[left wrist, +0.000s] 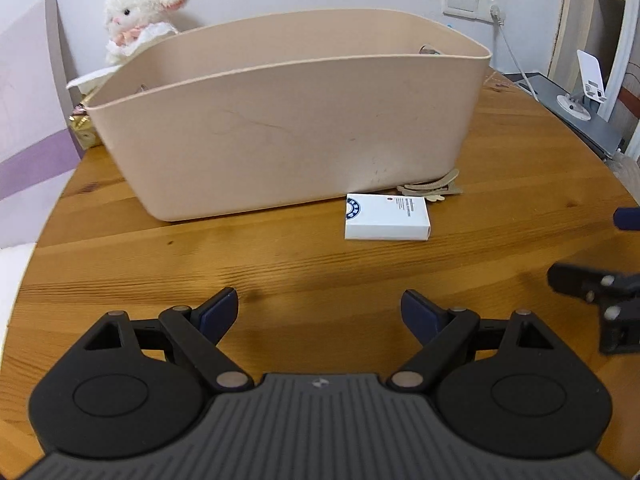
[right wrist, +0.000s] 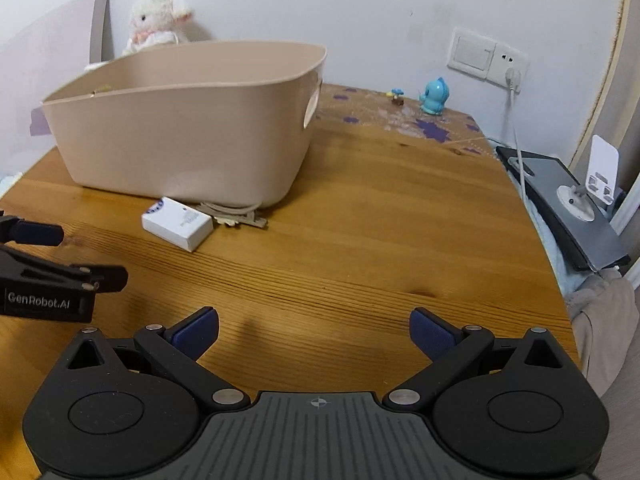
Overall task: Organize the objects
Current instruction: 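Reach the left tool to the white card box and right tool to the beige toy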
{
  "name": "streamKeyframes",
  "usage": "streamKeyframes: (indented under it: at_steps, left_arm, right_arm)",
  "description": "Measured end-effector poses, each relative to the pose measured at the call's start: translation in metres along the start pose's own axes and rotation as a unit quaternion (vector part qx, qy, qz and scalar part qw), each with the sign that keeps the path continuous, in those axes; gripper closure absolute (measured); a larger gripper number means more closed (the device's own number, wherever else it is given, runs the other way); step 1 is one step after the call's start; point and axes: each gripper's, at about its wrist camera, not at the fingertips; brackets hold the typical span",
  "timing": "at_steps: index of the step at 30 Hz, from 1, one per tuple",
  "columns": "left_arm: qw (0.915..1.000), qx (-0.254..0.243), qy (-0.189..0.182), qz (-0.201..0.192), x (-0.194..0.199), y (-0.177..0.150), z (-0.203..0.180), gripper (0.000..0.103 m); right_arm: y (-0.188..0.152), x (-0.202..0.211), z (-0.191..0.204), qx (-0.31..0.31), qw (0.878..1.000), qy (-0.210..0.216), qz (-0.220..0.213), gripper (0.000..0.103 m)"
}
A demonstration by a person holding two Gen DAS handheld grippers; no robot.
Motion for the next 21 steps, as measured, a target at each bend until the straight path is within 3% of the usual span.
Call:
streamKeyframes:
  at_steps: [5,12,16,21]
  left_arm:
    - [0.9993,0.023,-0.027,0.014,-0.022,0.011,-0.004,0.013]
    - [0.9989,0.021,-0.041,-0.001,-0.038,0.026,-0.014,0.01]
    - [0.9995,0.021,-0.019,-0.01,-0.048,0.031,-0.017,0.006]
    - [0.9995,0.019,-0.02,-0.019,-0.053,0.034,-0.014,0.002]
  right_arm:
    - [0.005,-0.018,-0.005,0.0,1.0,-0.002,0.01,0.0]
    - [0.009,-0.037,-0.008,-0.005,1.0,0.007,0.013,0.0]
    - [0.014,-0.043,-0.006,-0.005,1.0,0.016,0.007,0.0]
    - [0.023,-0.051,0.004,0.004,1.0,0.025,0.001,0.0]
Point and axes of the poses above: each gripper's, at about its wrist camera, not at the fingertips, and x roughly against the way its jaws point, z to its left, y to its top, and after that the axes turned 3 degrees about z, right-handed
